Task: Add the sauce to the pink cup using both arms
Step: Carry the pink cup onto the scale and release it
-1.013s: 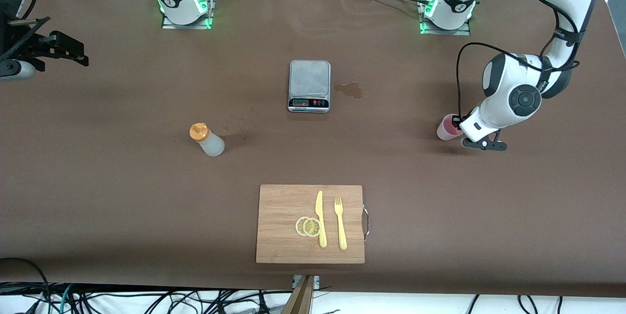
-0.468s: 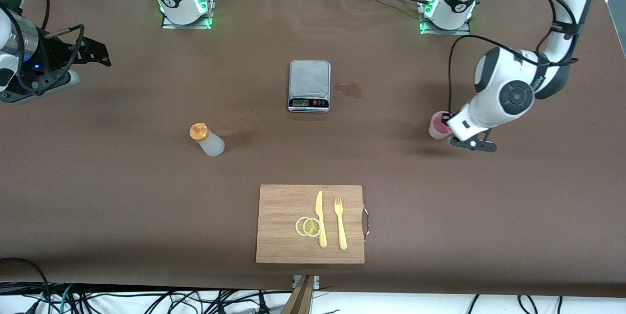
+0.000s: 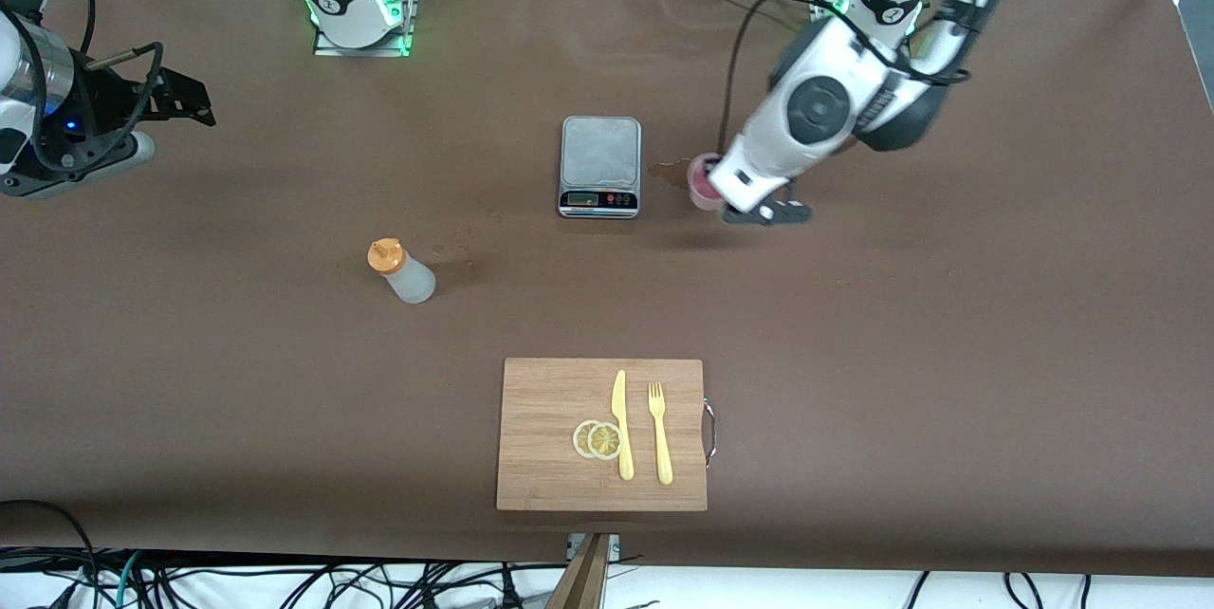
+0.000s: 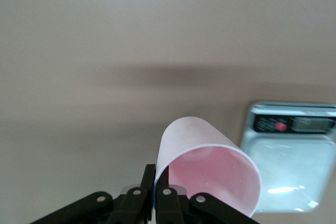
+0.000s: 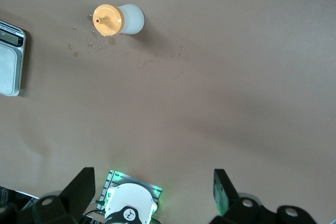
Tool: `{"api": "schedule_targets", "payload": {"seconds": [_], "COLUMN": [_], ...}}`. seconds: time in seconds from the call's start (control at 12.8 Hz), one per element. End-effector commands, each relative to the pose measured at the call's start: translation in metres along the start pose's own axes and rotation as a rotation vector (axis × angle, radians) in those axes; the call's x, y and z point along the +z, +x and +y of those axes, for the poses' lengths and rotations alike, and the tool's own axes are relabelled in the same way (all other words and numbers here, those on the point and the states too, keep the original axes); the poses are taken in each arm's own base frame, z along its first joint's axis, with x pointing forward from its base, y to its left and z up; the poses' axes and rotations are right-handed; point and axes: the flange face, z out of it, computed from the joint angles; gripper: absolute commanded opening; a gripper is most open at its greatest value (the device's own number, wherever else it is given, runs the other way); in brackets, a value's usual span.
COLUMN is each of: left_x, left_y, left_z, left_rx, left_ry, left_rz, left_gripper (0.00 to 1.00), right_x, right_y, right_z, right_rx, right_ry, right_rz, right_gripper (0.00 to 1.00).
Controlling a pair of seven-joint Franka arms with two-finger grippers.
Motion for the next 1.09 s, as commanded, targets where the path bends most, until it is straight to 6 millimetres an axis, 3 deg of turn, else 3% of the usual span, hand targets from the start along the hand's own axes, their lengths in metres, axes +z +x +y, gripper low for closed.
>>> {"api": "schedule_targets", "payload": {"seconds": [0.0,0.16,0.31,0.39,0.47,0.55,0.78,0.94,1.01], "left_x": [0.038,0.069,0.089,0.09,0.087,0.074,-0.022,-0.08,-0.103], "left_y": [-0.043,-0.066,-0.076,-0.075,-0.074,-0.073,-0.073,-0.065,-0.046], "left_z": [0.072,0.103,0.11,0.108,0.107,0.109,0.115,0.103,0.085], "left_rx": [-0.054,-0.068,-0.051,-0.06,-0.066,-0.068,-0.054,-0.06,-0.095], "left_ry": [-0.043,-0.063,-0.045,-0.042,-0.042,-0.056,0.03,0.112,0.111], "left_rz": [0.005,0.003,-0.023,-0.028,-0.024,-0.008,-0.059,-0.119,-0.124], "left_gripper": [0.0,0.0,0.0,0.45,0.99,1.0,1.0,1.0,1.0], "right_x": [-0.011,-0.016,-0.017,-0.016,-0.018,-0.018,-0.017,-0.013,-0.01], "right_y": [-0.008,-0.012,-0.014,-0.013,-0.013,-0.012,-0.007,-0.007,-0.008], "right_z": [-0.002,-0.003,0.003,0.005,0.008,0.009,0.007,0.001,-0.004], "right_rx": [0.0,0.016,0.025,0.041,0.057,0.081,0.075,0.054,0.022], "right_ry": [0.001,-0.008,-0.007,-0.002,-0.001,-0.002,-0.007,0.002,0.033], "right_rz": [0.01,0.018,0.027,0.031,0.043,0.054,0.075,0.06,0.048], "right_gripper": [1.0,1.0,1.0,1.0,1.0,1.0,1.0,1.0,1.0]}}
